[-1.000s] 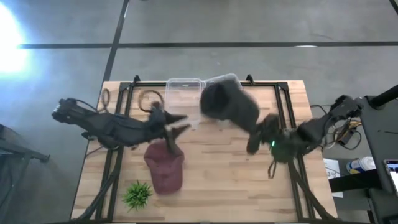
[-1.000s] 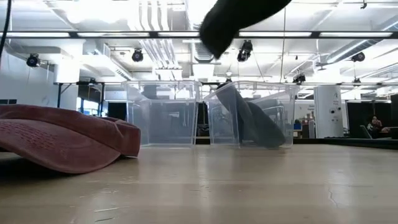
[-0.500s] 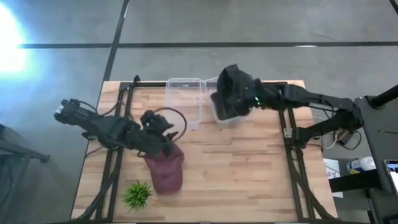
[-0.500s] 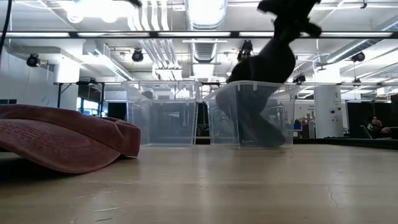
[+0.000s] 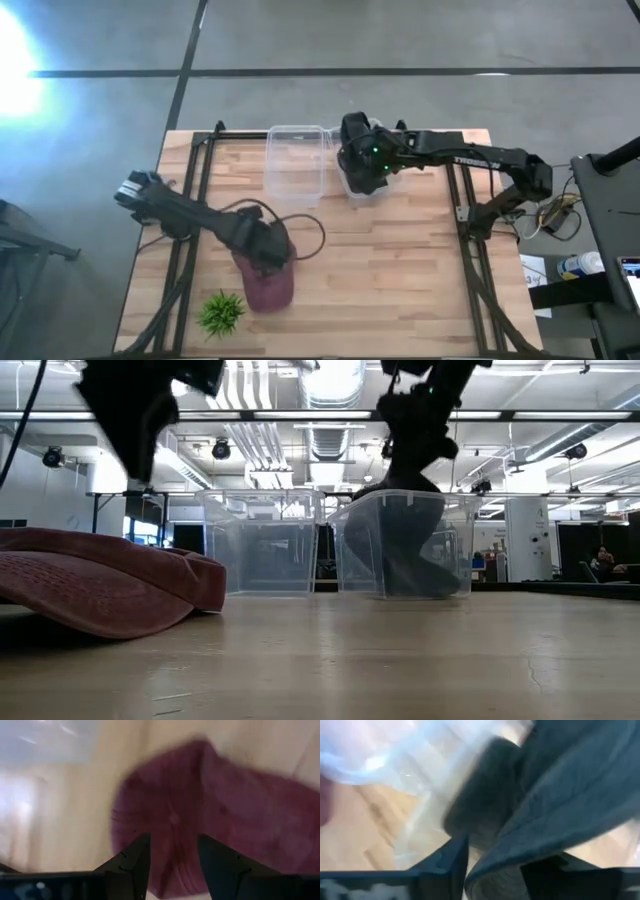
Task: Pick & Place hat
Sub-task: Put the black cap into the right transparent bin, then put the red cap into the left transparent bin
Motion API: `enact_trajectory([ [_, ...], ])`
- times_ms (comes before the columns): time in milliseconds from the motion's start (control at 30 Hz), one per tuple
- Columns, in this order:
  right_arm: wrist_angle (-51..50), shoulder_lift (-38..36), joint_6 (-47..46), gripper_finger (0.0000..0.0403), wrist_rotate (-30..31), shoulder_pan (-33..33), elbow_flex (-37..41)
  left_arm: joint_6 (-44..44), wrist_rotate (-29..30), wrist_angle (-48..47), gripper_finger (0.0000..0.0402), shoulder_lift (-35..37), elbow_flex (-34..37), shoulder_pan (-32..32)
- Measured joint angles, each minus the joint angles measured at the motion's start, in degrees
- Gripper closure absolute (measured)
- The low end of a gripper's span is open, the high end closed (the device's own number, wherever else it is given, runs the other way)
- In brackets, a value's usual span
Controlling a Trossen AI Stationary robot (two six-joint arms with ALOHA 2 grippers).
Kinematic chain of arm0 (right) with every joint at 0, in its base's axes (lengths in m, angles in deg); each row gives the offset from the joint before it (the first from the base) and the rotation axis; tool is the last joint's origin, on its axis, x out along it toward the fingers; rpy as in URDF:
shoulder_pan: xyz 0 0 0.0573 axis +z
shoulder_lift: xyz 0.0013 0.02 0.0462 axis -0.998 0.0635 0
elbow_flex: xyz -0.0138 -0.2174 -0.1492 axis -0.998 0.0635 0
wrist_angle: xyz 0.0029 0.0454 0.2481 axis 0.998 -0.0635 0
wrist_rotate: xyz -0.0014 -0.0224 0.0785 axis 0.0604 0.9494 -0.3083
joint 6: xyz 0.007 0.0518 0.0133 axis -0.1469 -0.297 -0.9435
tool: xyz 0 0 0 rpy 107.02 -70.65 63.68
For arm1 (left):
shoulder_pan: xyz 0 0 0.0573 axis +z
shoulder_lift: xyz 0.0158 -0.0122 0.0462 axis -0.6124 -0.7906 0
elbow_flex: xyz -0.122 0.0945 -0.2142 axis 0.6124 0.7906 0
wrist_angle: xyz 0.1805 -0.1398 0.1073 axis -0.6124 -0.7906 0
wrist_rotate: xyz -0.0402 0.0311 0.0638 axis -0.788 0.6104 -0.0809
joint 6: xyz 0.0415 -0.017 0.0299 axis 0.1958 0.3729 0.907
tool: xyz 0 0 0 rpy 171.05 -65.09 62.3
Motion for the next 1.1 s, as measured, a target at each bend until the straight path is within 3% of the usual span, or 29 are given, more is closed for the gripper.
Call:
enact_trajectory([
  [167, 0.0, -5.4, 4.0, 0.0190, 0.8, 5.6, -1.4, 1.9, -5.4, 3.2, 0.0246, -2.3, 5.9, -0.2],
  [300, -0.2, -11.7, 3.9, 0.0169, 1.2, 13.8, -0.8, 2.3, -9.2, 17.1, 0.0246, -0.7, 12.7, -0.9],
  [500, -0.5, -16.4, -7.1, 0.0164, 9.1, 29.8, 0.4, -0.2, -16.2, 38.9, 0.0246, 0.4, 22.8, -1.4],
  [633, -0.6, -14.5, -21.4, 0.0163, 9.6, 36.6, 1.5, -2.2, -18.4, 55.2, 0.0246, 0.2, 28.4, -0.7],
  [767, -1.7, -9.9, -38.9, 0.0163, 8.1, 40.2, 3.1, -2.5, -15.4, 66.7, 0.0246, -0.2, 31.5, 0.9],
  [900, 0.0, -4.4, -57.4, 0.0163, 4.7, 43.7, 6.5, -4.2, -5.6, 71.4, 0.0246, -0.2, 32.1, 3.9],
  [1000, 8.5, -0.6, -66.2, 0.0163, 3.4, 46.7, 9.5, -5.1, 0.1, 72.5, 0.0246, -0.2, 31.6, 6.7],
  [1100, 20.8, 3.3, -71.1, 0.0163, 3.8, 47.9, 12.5, -5.4, 0.3, 72.2, 0.0246, 0.4, 29.7, 8.6],
])
